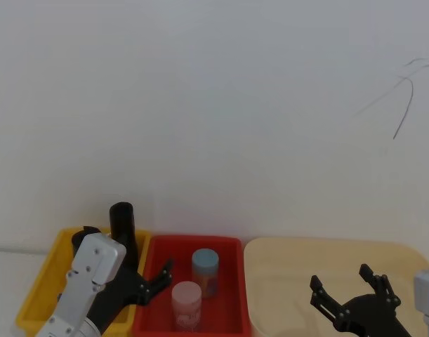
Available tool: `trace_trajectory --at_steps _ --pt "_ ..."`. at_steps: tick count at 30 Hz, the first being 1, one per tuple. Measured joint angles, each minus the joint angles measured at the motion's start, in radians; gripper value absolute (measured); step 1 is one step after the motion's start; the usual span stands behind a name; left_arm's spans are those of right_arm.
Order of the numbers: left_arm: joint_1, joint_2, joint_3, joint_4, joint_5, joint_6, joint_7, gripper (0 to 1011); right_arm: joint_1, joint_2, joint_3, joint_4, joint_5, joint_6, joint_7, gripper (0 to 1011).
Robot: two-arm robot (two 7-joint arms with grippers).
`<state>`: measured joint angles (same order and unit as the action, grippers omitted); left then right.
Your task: Pick up the garbage bag with the one hand and transfer it to the other hand.
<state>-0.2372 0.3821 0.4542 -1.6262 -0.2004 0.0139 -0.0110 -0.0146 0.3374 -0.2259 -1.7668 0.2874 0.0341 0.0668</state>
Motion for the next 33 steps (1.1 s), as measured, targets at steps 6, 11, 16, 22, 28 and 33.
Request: trace_trajectory --at_steps 6,11,16,22,28,33 --pt "0.000 0.000 0.000 0.000 0.000 0.000 0.000 1001 0.000 0.000 0.000 0.000 0.000 0.000 0.000 1000" --pt "0.000 0.000 0.000 0.000 0.000 0.000 0.000 1001 0.000 0.000 0.000 0.000 0.000 0.000 0.000 1000" --pt "0.000 0.000 0.000 0.000 0.000 0.000 0.000 1001 0.000 0.000 0.000 0.000 0.000 0.000 0.000 1000" --pt "0.000 0.000 0.000 0.000 0.000 0.000 0.000 1001 0.000 0.000 0.000 0.000 0.000 0.000 0.000 1000" --pt "0.000 0.000 0.000 0.000 0.000 0.000 0.000 1002 0.000 0.000 0.000 0.000 0.000 0.000 0.000 1000" --pt "0.000 0.000 0.000 0.000 0.000 0.000 0.000 1001 0.000 0.000 0.000 0.000 0.000 0.000 0.000 1000"
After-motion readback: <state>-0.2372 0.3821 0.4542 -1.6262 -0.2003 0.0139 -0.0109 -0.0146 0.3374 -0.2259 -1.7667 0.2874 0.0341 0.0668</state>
